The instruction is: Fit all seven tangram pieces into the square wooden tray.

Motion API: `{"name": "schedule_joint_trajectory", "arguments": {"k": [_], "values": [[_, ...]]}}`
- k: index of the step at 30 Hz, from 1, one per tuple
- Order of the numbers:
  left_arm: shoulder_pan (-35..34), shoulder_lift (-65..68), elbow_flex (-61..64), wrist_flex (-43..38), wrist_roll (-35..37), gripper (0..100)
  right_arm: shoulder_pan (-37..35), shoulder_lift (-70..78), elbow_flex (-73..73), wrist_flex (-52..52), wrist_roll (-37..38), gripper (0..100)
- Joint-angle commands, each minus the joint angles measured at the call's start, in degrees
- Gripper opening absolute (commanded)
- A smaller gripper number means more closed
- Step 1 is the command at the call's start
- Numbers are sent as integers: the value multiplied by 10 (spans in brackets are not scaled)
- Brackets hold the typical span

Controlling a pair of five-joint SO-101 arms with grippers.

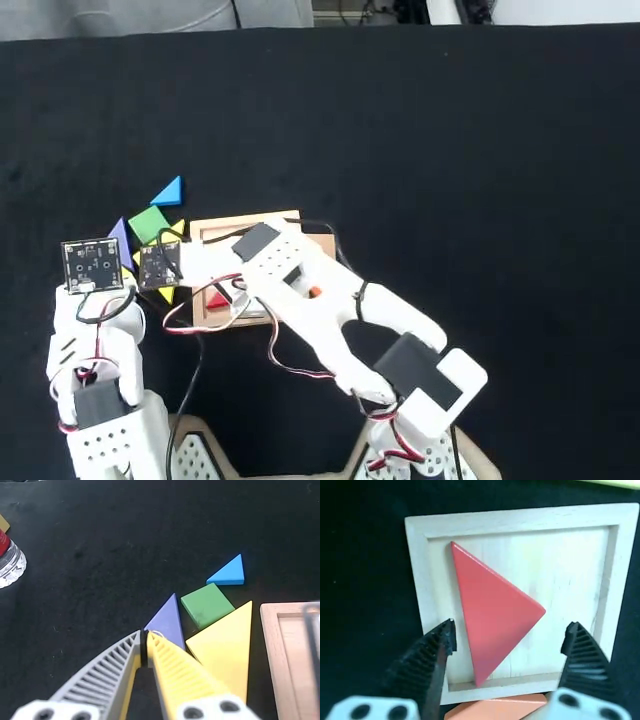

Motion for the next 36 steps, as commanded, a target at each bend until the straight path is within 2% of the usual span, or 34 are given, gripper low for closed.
{"name": "schedule_joint_trajectory", "arguments": {"k": [1,5,7,10,13,16,21,29,36], "values": [[-3,-4,11,-11,1,30,-13,-6,-1,5,6,328],[-4,-4,11,-11,1,30,18,-15,-19,1,2,298],[-4,-4,11,-11,1,30,46,-21,-33,1,-1,206],[-5,-4,11,-12,1,30,73,-15,-57,-24,-53,8],[-16,-4,10,-12,4,30,92,-2,-58,-84,-117,56],[-40,-4,7,-13,5,30,100,22,-59,-146,-175,8],[-43,-4,10,-26,5,30,99,72,-92,-180,-248,10],[-41,-4,11,-28,5,30,98,117,-138,-127,-246,10],[-41,-4,11,-28,5,30,97,117,-136,-80,-207,10]]}}
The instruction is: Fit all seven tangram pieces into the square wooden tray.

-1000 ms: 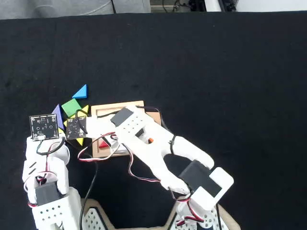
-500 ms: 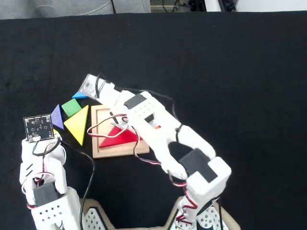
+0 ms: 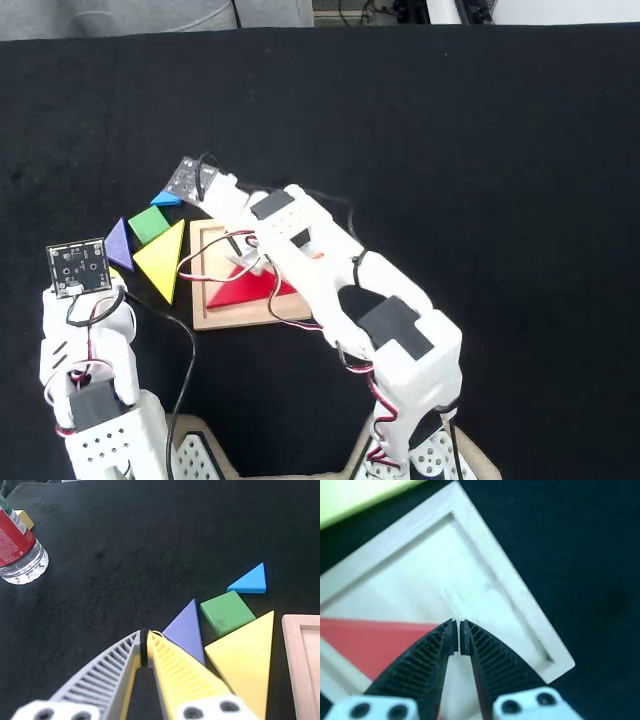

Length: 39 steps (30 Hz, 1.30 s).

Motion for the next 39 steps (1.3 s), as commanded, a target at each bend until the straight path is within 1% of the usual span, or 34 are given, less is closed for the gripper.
{"name": "schedule_joint_trajectory", "arguments": {"k": [1,8,13,16,19,22,26,29,39], "values": [[-4,-4,11,-11,5,30,6,-7,-30,11,11,10],[-4,-4,11,-11,5,30,-9,-7,-27,27,18,11],[-4,-4,11,-11,5,30,-18,-20,-23,88,91,11],[-4,-4,11,-11,5,30,-18,-42,-23,129,106,11],[-4,-4,11,-11,5,30,-14,-71,-22,147,111,11],[-4,-4,11,-11,5,30,-1,-95,-14,125,97,11],[-3,-4,11,-12,5,30,2,-107,38,6,18,11],[-3,-4,11,-12,5,30,-7,-106,73,-57,0,11],[-3,-4,11,-11,5,30,-17,-105,80,-47,11,11]]}}
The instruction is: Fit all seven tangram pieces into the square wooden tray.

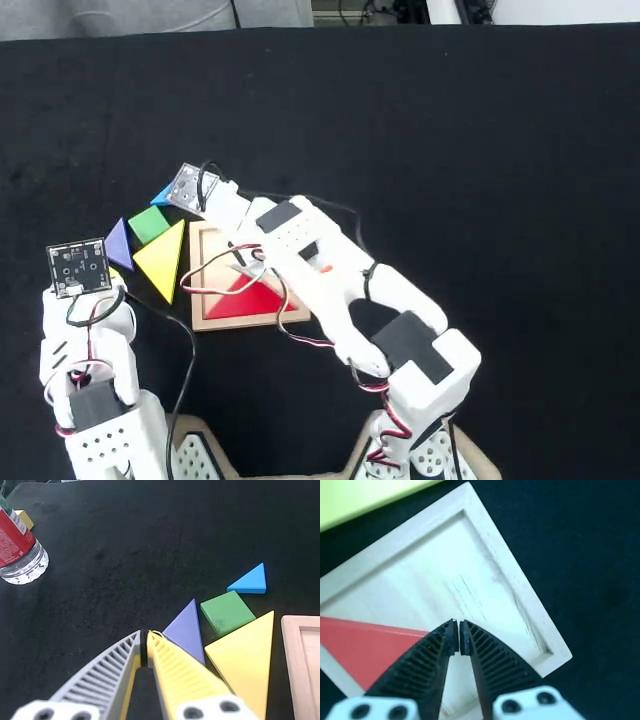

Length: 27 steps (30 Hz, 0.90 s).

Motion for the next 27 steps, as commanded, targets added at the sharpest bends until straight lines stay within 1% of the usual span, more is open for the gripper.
{"name": "schedule_joint_trajectory", "arguments": {"k": [1,7,11,20,24,27], "values": [[-3,-4,11,-11,5,30,-13,-34,1,1,13,11],[-3,-4,11,-11,5,30,-36,-34,18,6,46,11],[-3,-4,11,-11,5,30,-33,-34,20,7,49,11],[-3,-4,11,-11,5,30,-33,-38,32,11,84,11],[-3,-4,11,-11,5,30,-33,-39,24,38,101,11],[-3,-4,11,-11,5,30,-25,-39,14,37,98,11]]}}
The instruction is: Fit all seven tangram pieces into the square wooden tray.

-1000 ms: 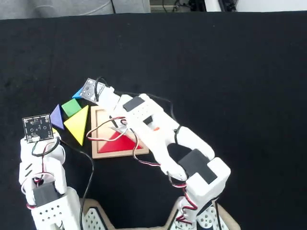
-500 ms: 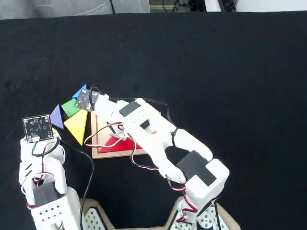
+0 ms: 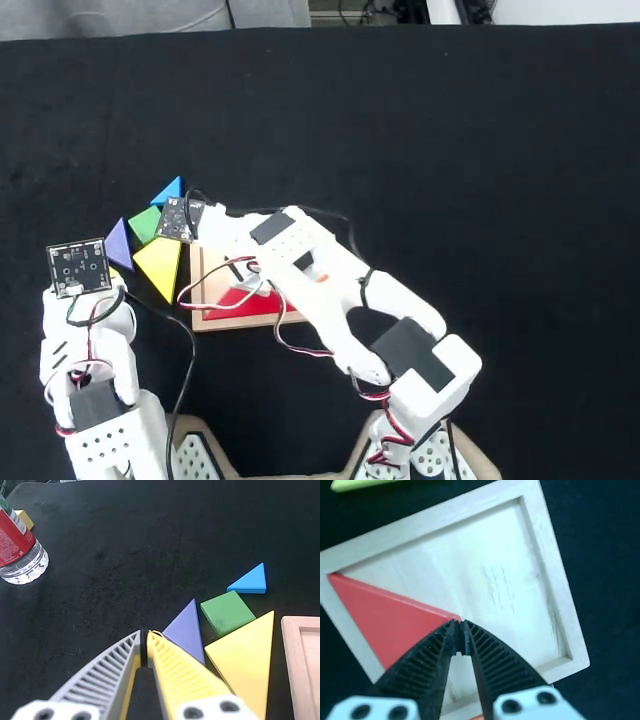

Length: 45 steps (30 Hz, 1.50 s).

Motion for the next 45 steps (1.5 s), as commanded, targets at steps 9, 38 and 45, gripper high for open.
{"name": "schedule_joint_trajectory", "arguments": {"k": [9,38,45], "values": [[-3,-4,11,-11,5,30,78,-7,-24,-111,-145,11],[-4,-4,11,-12,5,30,26,0,-30,-50,-79,11],[-4,-4,11,-12,5,30,110,5,-29,-121,-142,11]]}}
